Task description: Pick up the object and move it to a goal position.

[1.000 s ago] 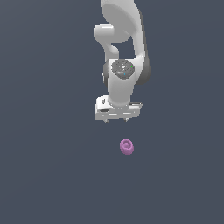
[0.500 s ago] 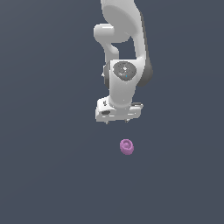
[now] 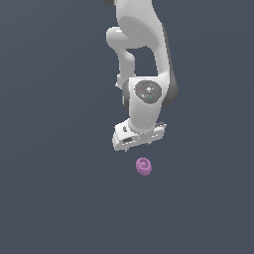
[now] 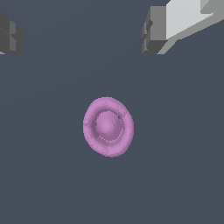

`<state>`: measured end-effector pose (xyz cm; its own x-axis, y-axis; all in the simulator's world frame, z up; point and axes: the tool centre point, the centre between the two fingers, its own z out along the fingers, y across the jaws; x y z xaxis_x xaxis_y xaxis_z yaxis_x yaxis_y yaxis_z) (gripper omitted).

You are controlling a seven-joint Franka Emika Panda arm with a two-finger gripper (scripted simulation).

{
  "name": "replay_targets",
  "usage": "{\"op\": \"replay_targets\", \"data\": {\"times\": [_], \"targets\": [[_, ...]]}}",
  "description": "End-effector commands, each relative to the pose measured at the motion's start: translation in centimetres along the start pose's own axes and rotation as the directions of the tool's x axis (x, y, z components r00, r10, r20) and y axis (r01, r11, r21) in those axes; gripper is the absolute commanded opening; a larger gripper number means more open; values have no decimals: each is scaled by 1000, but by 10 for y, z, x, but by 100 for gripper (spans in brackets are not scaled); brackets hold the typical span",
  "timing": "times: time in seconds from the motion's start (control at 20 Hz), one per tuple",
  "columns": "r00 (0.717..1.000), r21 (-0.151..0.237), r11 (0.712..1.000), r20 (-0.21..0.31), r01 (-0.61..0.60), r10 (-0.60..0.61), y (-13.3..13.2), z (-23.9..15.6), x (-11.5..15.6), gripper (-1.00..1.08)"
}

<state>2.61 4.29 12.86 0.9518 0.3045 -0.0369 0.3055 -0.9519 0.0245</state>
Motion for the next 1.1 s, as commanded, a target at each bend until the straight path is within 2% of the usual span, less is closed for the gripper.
{"op": "replay_targets", "data": {"times": [0.0, 0.5, 1.05], "targets": [[998, 3, 998, -7, 65, -65, -3, 5, 14, 100], [967, 11, 967, -36, 254, -253, -13, 21, 55, 100], [958, 13, 958, -41, 285, -285, -15, 29, 62, 100]]}}
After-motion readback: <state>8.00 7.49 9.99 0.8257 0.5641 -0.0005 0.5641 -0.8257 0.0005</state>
